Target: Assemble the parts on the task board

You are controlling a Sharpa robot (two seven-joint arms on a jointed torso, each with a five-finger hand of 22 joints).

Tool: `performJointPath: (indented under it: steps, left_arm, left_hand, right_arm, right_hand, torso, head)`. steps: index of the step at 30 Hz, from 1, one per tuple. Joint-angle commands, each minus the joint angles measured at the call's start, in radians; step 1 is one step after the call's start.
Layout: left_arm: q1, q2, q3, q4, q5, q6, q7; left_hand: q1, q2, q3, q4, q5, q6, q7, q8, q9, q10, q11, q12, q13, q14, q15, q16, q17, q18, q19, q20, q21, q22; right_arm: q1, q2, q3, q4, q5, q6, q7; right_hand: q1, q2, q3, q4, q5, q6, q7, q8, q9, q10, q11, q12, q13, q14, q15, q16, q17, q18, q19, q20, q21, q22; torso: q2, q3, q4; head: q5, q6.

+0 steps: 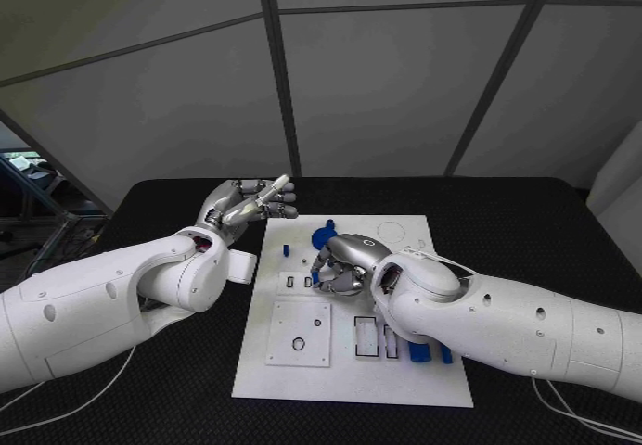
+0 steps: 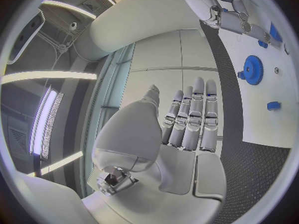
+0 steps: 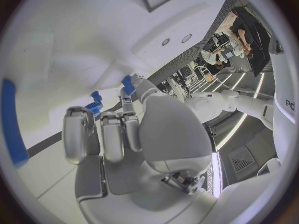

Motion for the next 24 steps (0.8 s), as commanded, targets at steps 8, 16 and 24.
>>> performJointPath:
  steps: [8, 16, 24]
  left_arm:
    - [0.001, 0.006, 0.001, -0.005, -0.006, 0.014, 0.003]
    - [0.001, 0.008, 0.001, -0.008, -0.006, 0.014, 0.002]
    - [0.001, 0.009, 0.001, -0.010, -0.006, 0.014, 0.002]
  left_hand:
    - [0.011, 0.001, 0.000, -0.008, 0.000, 0.007, 0.001, -0.005, -0.001, 0.006, -0.002, -0.005, -0.001, -0.001, 0.006, -0.004, 0.001, -0.011, 0.007, 0.003, -0.004, -0.001]
    - [0.011, 0.001, 0.000, -0.008, 0.000, 0.007, 0.001, -0.005, -0.001, 0.006, -0.002, -0.005, -0.001, -0.001, 0.006, -0.004, 0.001, -0.011, 0.007, 0.003, -0.004, -0.001]
    - [0.011, 0.001, -0.001, -0.008, 0.000, 0.007, 0.000, -0.005, -0.001, 0.006, -0.002, -0.005, -0.001, -0.001, 0.006, -0.004, 0.002, -0.011, 0.007, 0.003, -0.005, -0.002]
  right_arm:
    - [-0.004, 0.000, -0.002, -0.009, -0.009, 0.036, -0.005]
    - [-0.004, 0.001, -0.002, -0.014, -0.014, 0.060, -0.009]
    - [-0.004, 0.000, -0.002, -0.014, -0.021, 0.076, -0.016]
  right_hand:
    - [-0.013, -0.005, 0.004, -0.001, 0.003, 0.004, -0.001, -0.001, 0.011, 0.073, 0.005, -0.007, 0.209, 0.106, 0.002, 0.002, 0.263, -0.002, -0.012, 0.000, -0.005, 0.076]
    - [-0.021, -0.014, 0.005, -0.002, -0.001, -0.009, 0.005, -0.012, 0.008, 0.069, 0.009, -0.013, 0.204, 0.106, 0.005, 0.002, 0.263, -0.001, -0.015, 0.003, -0.007, 0.073]
    - [-0.026, -0.023, 0.007, -0.003, -0.005, -0.023, 0.012, -0.023, 0.005, 0.065, 0.015, -0.020, 0.198, 0.106, 0.010, 0.002, 0.263, -0.001, -0.018, 0.006, -0.010, 0.069]
  torso:
    - [-0.001, -0.0002, 0.0005]
    - [0.000, -0.0001, 0.0008]
    - [0.000, -0.0002, 0.0003]
  head:
    - [0.000, -0.001]
    - [-0.001, -0.001]
    - [0.001, 0.000]
